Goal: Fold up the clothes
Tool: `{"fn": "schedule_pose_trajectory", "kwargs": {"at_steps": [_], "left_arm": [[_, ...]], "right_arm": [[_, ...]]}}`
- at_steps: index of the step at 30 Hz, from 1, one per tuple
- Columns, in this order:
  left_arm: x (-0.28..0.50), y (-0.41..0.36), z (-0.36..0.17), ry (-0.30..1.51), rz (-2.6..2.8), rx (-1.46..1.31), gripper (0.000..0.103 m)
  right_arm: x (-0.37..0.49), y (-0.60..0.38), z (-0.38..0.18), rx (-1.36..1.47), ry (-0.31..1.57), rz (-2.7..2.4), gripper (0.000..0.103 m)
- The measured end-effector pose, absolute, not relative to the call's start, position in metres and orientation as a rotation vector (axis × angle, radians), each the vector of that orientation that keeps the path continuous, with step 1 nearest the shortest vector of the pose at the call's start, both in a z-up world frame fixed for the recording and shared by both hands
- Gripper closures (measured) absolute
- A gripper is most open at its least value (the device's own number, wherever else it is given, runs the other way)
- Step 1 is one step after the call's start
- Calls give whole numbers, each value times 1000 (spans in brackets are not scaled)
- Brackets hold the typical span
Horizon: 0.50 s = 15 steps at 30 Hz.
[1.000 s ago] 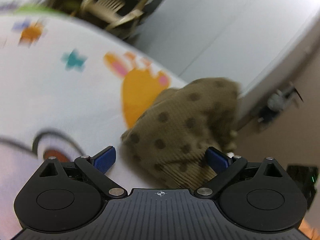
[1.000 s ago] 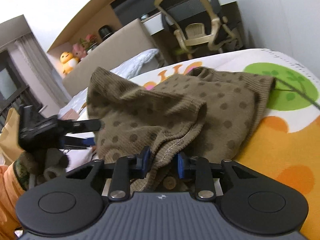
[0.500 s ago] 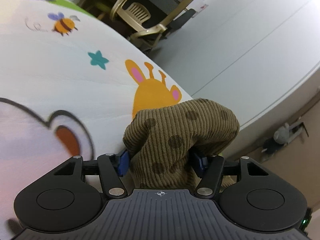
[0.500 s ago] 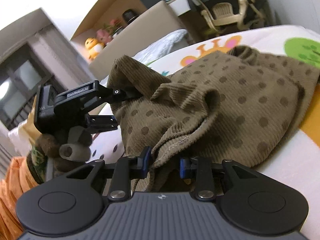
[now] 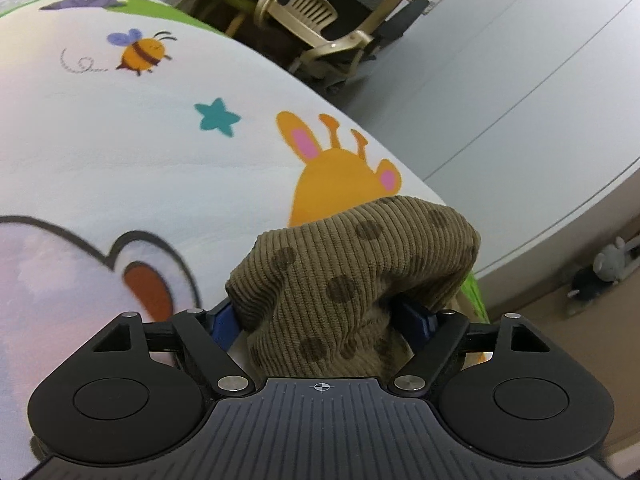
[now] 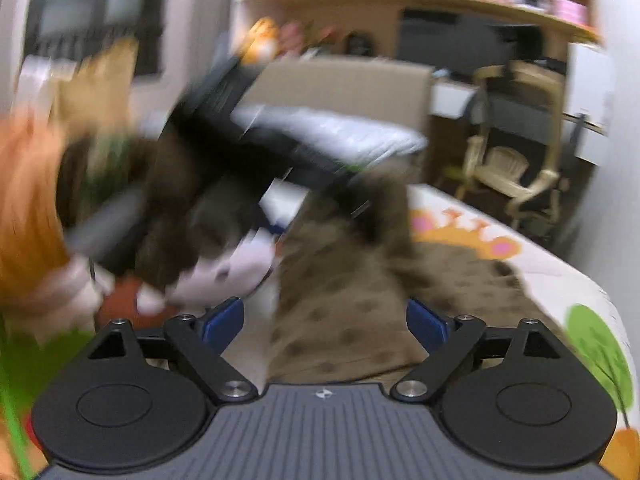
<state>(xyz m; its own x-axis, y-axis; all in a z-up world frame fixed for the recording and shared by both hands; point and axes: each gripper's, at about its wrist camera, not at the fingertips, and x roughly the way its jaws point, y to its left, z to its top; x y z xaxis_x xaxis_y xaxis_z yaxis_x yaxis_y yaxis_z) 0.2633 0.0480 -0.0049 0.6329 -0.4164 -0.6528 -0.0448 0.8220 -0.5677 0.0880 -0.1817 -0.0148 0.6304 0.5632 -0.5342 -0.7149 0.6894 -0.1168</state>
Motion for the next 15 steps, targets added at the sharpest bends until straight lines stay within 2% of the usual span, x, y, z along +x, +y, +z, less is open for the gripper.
{"fn": "schedule_pose_trajectory", "kwargs": {"at_steps": [4,5,9,11,15], "left_arm": [[260,47,4,864,-251,-570,20],[260,48,6,857,-262,-569,19],[258,55,12,792,-306,-591,10],[255,59,19,740,-326,-614,9],[254,60,34,674,-334,-599,8]], "right_arm": [[97,-156,-39,-464,500,709,14],[103,-159,-38,-433,512,706,21],[137,-198,-26,-129,626,740,32],[156,-222,-21,34,677,746,39],[186,-275,-21,316,722,717,44]]}}
